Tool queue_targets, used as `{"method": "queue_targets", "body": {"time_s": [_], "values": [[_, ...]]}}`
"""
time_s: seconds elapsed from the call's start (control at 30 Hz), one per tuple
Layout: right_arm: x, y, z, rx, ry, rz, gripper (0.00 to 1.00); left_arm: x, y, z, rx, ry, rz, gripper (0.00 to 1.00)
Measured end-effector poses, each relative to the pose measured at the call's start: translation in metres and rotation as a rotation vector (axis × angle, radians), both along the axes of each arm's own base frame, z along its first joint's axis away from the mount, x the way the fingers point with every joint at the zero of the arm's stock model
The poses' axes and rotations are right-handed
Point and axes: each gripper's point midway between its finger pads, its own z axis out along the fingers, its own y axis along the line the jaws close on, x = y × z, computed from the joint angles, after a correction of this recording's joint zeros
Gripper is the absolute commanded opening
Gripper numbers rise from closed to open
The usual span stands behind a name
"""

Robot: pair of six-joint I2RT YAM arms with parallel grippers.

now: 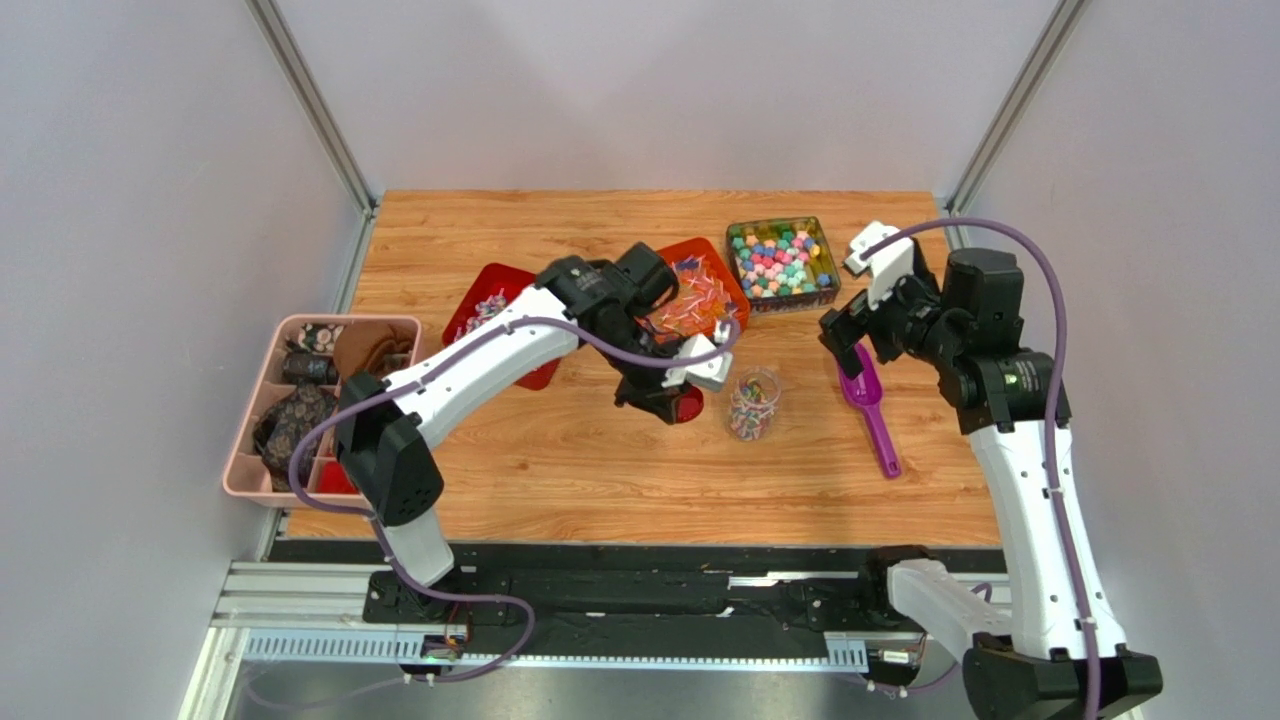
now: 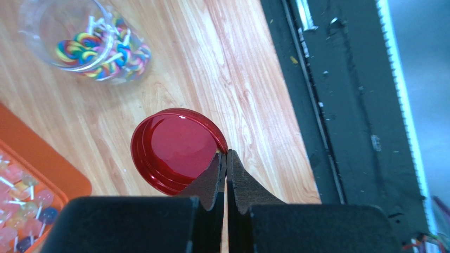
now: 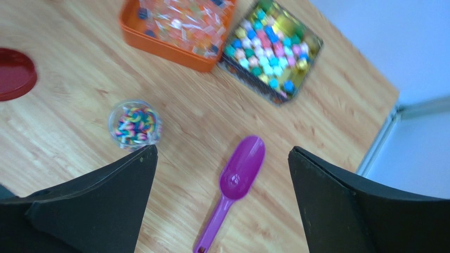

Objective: Pack the candies
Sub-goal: Pick up the bottle lid at the center of the board, then adjust the bottle lid.

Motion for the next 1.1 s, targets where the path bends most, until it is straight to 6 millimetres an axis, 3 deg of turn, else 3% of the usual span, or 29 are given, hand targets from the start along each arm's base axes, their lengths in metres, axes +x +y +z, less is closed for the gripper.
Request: {"method": "queue_targets", "body": {"time_s": [0.07,0.2,0.27,0.33,0.43,0.57,1.1], "values": [[-0.007,0.023,0.013,-0.036,-0.043,0.107,1.0,0.002,0.005,0.025,-0.044,0.04,-0.002,0.0],[-0.027,0.075,0.019,-0.128,-0.102,0.338,0.99,0.021,-0.013,0.075,-0.207,0.033,-0.046,0.0],[-0.039,0.102,0.012,-0.183,-0.111,0.46,0.95,0.034,-0.024,0.091,-0.282,0.029,-0.058,0.0],[-0.047,0.122,-0.001,-0.237,-0.092,0.563,0.93,0.039,-0.026,0.091,-0.305,0.053,-0.059,0.0],[-0.046,0.133,-0.01,-0.292,-0.063,0.619,0.92,0.043,-0.026,0.08,-0.295,0.111,-0.046,0.0],[-0.036,0.138,-0.006,-0.339,-0.08,0.633,0.92,0.045,-0.028,0.066,-0.277,0.16,-0.041,0.0],[-0.027,0.149,-0.025,-0.515,-0.117,0.633,0.86,0.049,-0.016,0.064,-0.266,0.213,-0.003,0.0]]}}
